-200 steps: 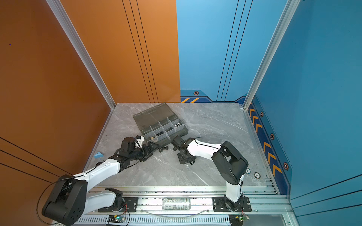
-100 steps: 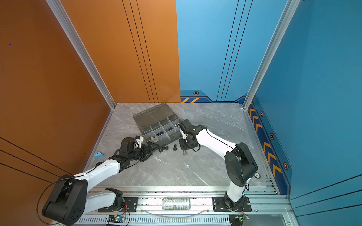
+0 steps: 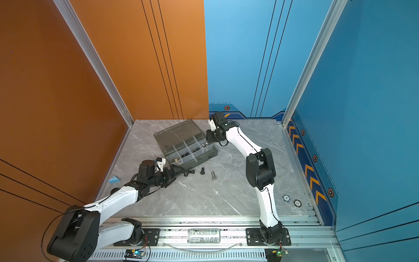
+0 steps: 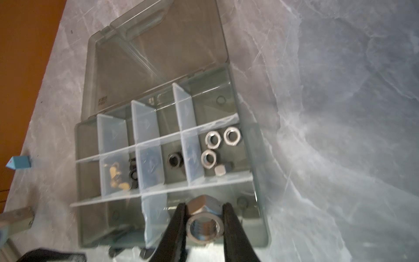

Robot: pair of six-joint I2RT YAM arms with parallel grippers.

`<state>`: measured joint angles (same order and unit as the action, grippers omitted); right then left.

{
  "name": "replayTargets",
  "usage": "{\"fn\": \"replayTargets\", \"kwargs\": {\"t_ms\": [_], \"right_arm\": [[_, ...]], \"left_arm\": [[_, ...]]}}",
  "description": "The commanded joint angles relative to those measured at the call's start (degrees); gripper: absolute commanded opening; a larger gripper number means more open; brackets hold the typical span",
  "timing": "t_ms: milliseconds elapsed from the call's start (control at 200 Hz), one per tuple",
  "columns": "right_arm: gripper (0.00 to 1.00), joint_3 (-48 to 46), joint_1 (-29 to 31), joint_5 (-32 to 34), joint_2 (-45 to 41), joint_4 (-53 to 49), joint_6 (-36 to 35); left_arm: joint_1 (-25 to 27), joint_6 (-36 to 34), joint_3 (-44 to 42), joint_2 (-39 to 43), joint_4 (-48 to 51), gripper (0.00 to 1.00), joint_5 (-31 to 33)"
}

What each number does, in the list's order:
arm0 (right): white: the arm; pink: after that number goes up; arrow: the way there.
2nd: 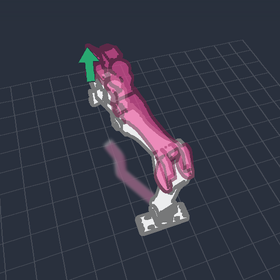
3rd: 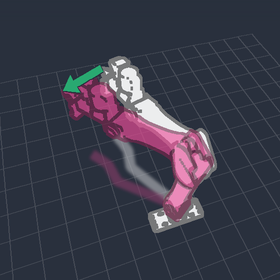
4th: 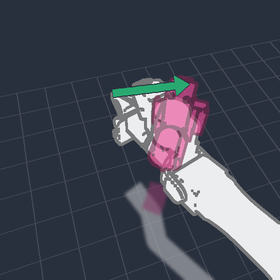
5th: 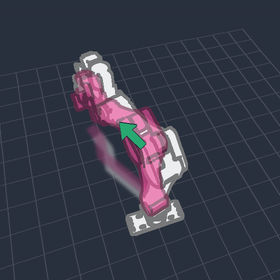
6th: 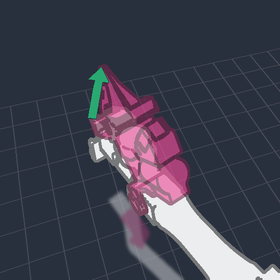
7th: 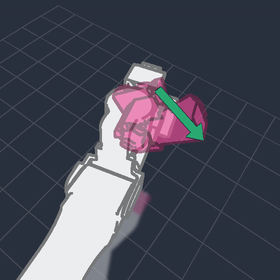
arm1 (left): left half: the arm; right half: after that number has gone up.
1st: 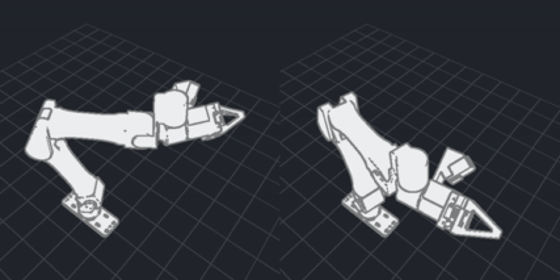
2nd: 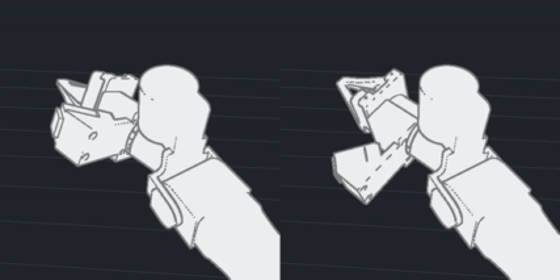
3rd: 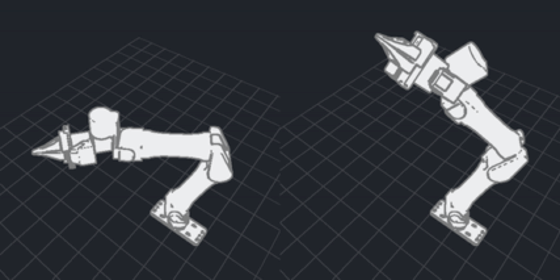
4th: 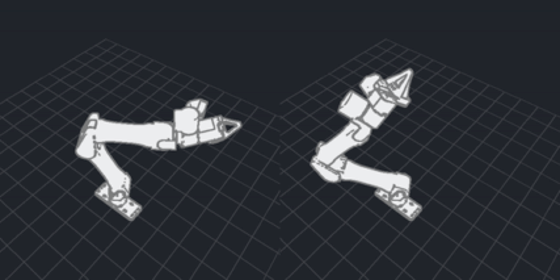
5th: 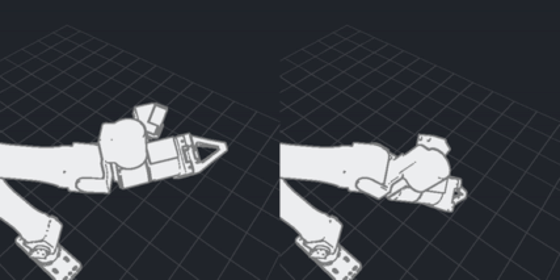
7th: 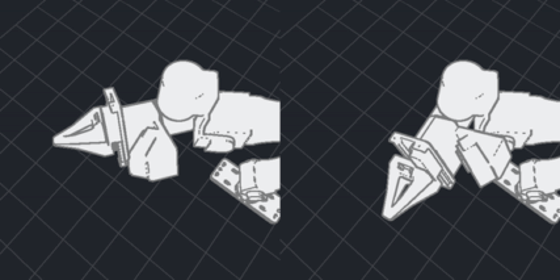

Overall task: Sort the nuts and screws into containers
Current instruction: 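Lift the silver hex nut and carry it over the box with the right gripper, then open the right gripper to drop the silver nut into the compartment, then move the open right gripper down to the black bolts beside the box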

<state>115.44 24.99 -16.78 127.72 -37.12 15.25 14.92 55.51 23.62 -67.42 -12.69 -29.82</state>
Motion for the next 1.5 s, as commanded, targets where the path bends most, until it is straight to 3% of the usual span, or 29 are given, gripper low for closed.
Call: {"fn": "replayTargets", "kwargs": {"t_ms": [0, 235, 526, 751, 1211, 1492], "right_arm": [[0.12, 5.1, -0.3, -1.0, 4.4, 2.1, 0.2], [0.13, 8.9, 0.0, -1.5, 9.5, 3.7, 1.8], [0.33, 8.9, 1.2, -0.6, 10.7, 2.2, 1.0], [0.43, 8.8, 1.4, 0.3, 9.5, -0.5, -1.2], [0.46, -2.5, 2.5, -1.9, -2.5, -2.2, -15.1], [0.46, -13.0, 5.1, -2.0, -11.1, -0.7, -18.2]], "left_arm": [[0.3, 0.5, -1.4, 2.5, -0.1, 0.98, 1.4], [0.1, 0.4, -2.4, 5.4, 1.8, 0.98, 2.3], [0.0, 0.6, -2.2, 3.8, 1.1, 0.98, 2.0], [0.0, 0.3, -1.9, 3.9, 1.6, 0.98, 1.7], [-0.4, -0.3, -2.0, 4.1, 2.7, 0.98, 2.0], [-0.5, -0.4, -1.7, 3.7, 3.1, 0.98, 2.0]]}}
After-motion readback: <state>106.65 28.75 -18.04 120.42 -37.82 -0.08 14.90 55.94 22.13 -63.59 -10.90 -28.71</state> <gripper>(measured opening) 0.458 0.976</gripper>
